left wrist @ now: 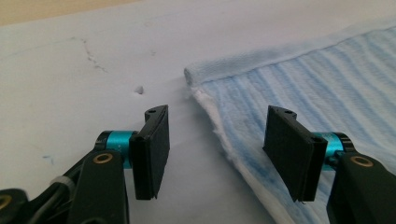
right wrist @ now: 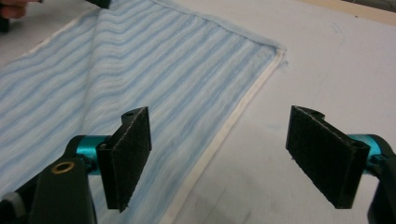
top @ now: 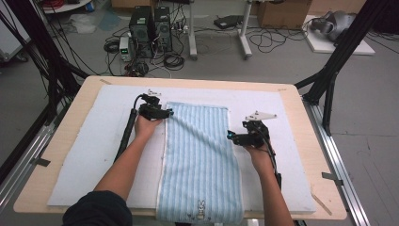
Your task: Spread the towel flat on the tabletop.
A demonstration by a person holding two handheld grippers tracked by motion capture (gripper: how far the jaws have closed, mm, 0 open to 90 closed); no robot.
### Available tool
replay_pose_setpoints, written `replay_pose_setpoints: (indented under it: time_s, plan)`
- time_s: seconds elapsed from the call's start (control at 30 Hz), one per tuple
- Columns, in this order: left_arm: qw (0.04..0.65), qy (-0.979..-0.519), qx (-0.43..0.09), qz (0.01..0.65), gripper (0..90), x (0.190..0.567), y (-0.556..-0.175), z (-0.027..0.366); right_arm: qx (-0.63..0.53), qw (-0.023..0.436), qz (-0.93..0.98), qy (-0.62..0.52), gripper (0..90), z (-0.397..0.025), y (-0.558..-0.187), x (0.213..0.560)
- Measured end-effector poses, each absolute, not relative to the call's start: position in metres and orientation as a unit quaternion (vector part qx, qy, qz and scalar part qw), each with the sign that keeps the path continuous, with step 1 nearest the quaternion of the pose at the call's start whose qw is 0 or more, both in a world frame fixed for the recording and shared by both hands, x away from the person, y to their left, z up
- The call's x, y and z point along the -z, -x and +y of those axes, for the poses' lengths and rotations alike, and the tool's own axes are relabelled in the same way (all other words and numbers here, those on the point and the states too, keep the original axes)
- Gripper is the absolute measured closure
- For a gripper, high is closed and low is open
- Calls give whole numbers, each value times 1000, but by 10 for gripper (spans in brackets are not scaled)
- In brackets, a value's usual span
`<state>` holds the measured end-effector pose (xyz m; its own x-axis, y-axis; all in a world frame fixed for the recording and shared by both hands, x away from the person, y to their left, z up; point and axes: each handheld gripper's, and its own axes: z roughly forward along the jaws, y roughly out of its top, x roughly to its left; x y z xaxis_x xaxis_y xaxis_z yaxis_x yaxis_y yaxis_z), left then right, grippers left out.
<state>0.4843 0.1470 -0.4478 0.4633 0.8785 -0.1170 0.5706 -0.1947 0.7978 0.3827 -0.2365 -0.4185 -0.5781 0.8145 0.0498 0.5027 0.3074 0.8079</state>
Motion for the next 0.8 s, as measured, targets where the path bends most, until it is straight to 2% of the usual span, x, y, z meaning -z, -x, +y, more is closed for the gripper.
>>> replay_pose_setpoints:
  time_s: [0.17, 0.27, 0.43, 0.53, 0.57, 0.6, 0.63, 0.67, 0.77, 0.8]
  plan:
    - [427, -743, -182, 481, 386, 442, -470, 156, -397, 168, 789, -437, 227, -230, -426, 421]
    - [424, -748, -183, 476, 386, 438, -462, 160, -382, 171, 796, -438, 427, -224, -446, 425]
    - [425, -749, -184, 474, 388, 434, -452, 165, -363, 188, 790, -457, 547, -211, -476, 435]
    - [420, -749, -185, 477, 390, 433, -449, 169, -338, 187, 798, -462, 574, -204, -487, 444]
    - [420, -748, -186, 480, 389, 433, -449, 170, -343, 186, 795, -464, 614, -204, -489, 444]
    - [419, -747, -186, 481, 390, 433, -448, 171, -346, 187, 796, -460, 679, -203, -490, 444]
    - [417, -746, -185, 484, 391, 433, -448, 172, -347, 186, 800, -452, 795, -202, -491, 445]
    - [413, -748, -182, 487, 391, 434, -448, 173, -352, 182, 804, -443, 866, -201, -491, 445]
    - [403, -752, -173, 491, 391, 435, -446, 171, -329, 199, 810, -443, 877, -199, -496, 442]
    - [402, -754, -170, 491, 391, 434, -444, 169, -309, 221, 809, -448, 877, -198, -498, 441]
